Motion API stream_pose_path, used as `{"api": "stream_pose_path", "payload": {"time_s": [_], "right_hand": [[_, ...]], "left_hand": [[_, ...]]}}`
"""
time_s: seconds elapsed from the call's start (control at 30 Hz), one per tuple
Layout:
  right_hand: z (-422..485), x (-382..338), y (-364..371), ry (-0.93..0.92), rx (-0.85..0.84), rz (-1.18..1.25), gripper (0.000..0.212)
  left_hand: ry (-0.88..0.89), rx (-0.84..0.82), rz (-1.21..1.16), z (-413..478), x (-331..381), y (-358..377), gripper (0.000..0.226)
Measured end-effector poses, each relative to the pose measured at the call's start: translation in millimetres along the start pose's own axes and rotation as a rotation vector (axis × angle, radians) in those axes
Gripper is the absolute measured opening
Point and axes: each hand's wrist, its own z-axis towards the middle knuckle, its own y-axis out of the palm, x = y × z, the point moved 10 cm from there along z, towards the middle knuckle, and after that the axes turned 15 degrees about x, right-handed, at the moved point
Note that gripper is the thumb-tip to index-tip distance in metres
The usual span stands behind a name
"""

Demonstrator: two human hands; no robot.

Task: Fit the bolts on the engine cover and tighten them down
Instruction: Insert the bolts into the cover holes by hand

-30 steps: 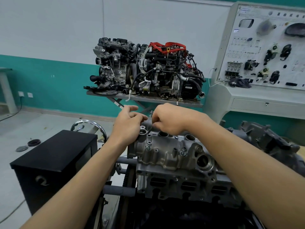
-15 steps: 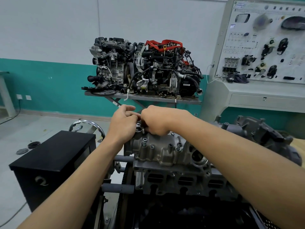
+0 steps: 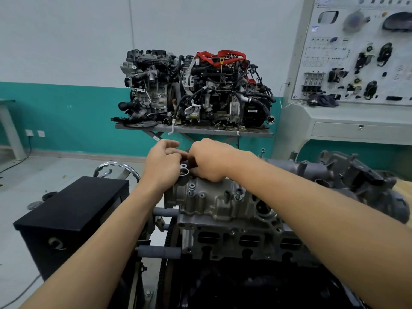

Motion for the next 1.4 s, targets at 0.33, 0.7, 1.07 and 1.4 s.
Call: {"api": "stream_pose_path", "payload": {"time_s": [0.33,0.7,1.07,1.4], "right_hand": [[2.1,11.2,5.4,0.075,0.024,-0.039,0.029],[2.1,17.9,9.7,0.134,0.029,0.036,0.036],[4.5,18.3,16.4,0.126,0.003,0.095,0.032],[-22.7,33.6,-28.1,0.087,0.103,0.060,0.040]], "left_hand": [[-0.011,-0.014,-0.007,-1.0,0.6,1.3,0.032],[0.005,0.040,0.005,-2.1,4.2,-1.7,0.016],[-0.013,0.034,-0.044,-1.3,1.0,0.1,0.021],[-0.056,0.035,-0.177,-12.9,-4.3,-9.4,0.032]]}}
